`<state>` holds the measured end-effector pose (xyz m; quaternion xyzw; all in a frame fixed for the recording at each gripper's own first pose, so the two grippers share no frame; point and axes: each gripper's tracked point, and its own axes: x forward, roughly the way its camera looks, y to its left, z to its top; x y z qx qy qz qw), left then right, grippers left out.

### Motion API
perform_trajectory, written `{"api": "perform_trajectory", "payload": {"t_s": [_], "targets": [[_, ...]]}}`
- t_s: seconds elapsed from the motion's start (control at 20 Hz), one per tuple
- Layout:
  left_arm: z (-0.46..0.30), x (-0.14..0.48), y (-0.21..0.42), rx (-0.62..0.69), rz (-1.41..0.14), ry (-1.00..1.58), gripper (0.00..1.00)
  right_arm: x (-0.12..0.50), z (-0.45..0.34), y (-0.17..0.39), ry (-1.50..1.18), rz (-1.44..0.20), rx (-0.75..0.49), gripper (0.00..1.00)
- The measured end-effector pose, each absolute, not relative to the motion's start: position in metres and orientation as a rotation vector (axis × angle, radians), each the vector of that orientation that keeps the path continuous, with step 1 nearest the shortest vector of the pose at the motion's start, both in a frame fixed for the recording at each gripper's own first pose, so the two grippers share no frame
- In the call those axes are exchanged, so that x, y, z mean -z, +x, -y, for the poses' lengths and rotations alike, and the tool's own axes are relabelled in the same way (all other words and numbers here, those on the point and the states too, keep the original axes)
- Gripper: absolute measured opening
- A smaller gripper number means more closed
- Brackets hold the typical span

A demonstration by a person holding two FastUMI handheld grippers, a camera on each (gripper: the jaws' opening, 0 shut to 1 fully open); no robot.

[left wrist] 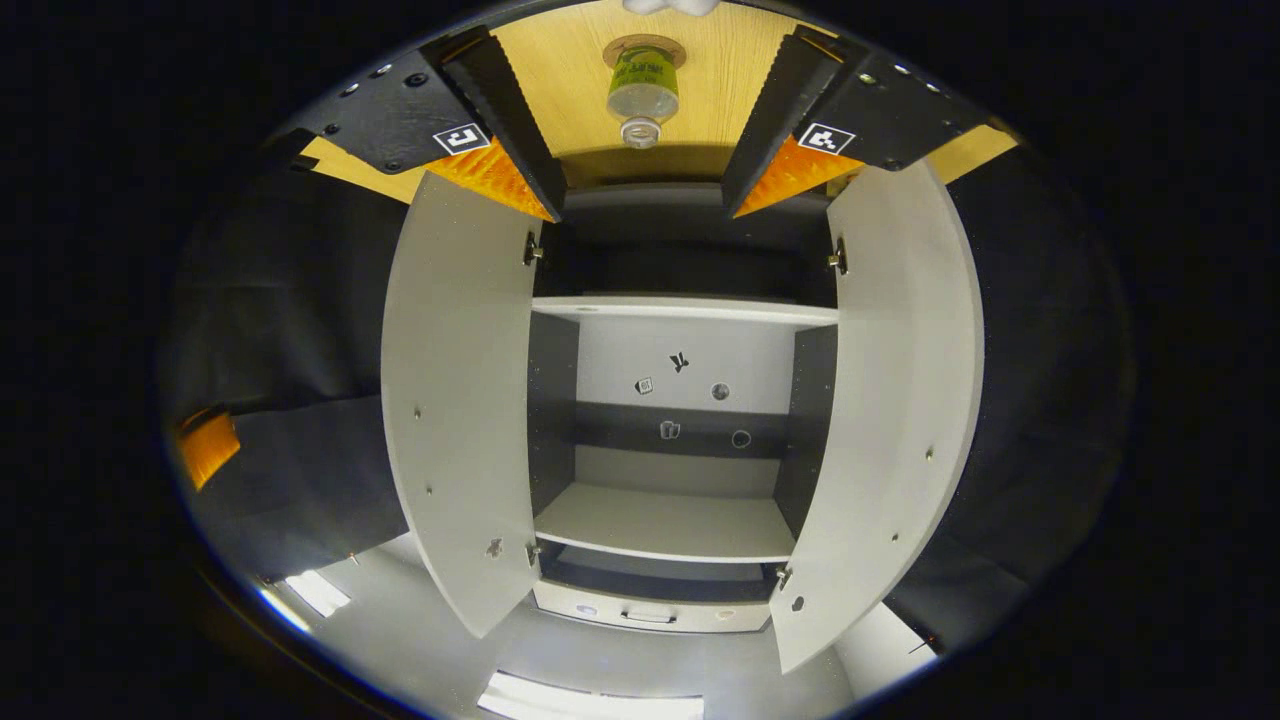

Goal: Grasp the bottle in the cabinet with the left hand and place it on the coaster, then close the right door with the right hand and the left door with the left hand.

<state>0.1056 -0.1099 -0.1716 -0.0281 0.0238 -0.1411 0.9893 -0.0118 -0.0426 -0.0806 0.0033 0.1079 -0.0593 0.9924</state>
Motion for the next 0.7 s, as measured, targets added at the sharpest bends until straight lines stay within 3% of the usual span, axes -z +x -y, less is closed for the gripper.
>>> {"api": "perform_trajectory", "payload": {"t_s": [0.25,0.7], "targets": [[0.057,0.120,0.087,0.201,-0.072,-0.002,0.96,0.064,0.056,-0.002,0.040,-0.147,0.122,0.82],[-0.018,0.114,0.015,0.074,-0.127,0.087,0.96,0.046,0.133,0.065,0.036,-0.105,0.180,0.82]]}}
